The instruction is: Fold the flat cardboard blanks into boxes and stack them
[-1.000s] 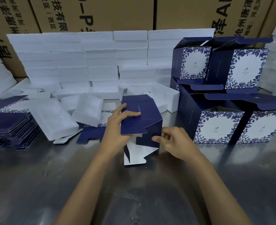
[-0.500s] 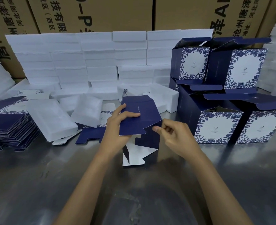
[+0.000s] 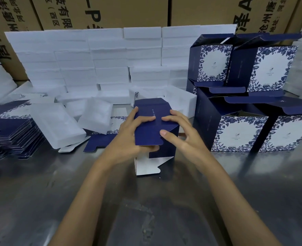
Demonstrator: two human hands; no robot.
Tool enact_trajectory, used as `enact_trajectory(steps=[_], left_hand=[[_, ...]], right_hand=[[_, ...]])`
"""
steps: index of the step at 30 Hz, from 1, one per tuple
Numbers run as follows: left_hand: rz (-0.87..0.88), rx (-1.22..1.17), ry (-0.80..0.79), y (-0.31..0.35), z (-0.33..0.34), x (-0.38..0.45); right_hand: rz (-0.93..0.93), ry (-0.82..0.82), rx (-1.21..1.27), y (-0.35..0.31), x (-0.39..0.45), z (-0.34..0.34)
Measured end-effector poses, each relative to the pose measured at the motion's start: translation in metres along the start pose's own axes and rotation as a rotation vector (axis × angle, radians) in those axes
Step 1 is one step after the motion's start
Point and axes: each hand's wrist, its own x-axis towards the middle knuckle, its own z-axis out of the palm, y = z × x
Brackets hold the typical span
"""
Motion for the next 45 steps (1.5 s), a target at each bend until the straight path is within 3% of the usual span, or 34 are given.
enact_trajectory(steps=[3,5,10,17,25,33,45], left_hand=[[-0.022,-0.097,-0.162,-0.004,-0.010,-0.004],[-0.036,-0.130,-0.187,-0.004,-0.015,-0.005],[0.017,-0.205,-0.021,-0.008,-0.011,-0.002],[0.004,-0.170,-0.089,-0.011,-0.015,-0.002],[-0.009,-0.296,0.244,-0.010,0.009,0.008],[-0.001,-0.357,0.288,-0.004,0.017,0.008],[0.007,-0.259,0.145,-0.012,-0.001,0.005]], right_hand=[[-0.012,0.022,0.024,0.001,0.000,-0.001],[-0.024,0.038,0.035,0.003,0.001,0.002],[-0.055,0.080,0.037,0.010,0.004,0.004],[-0.112,0.102,0.102,0.014,0.006,0.008],[-0.093,0.156,0.137,0.015,0.008,0.015],[-0.076,0.254,0.146,0.009,0.007,0.028],[-0.074,0.210,0.185,0.015,0.008,0.017]])
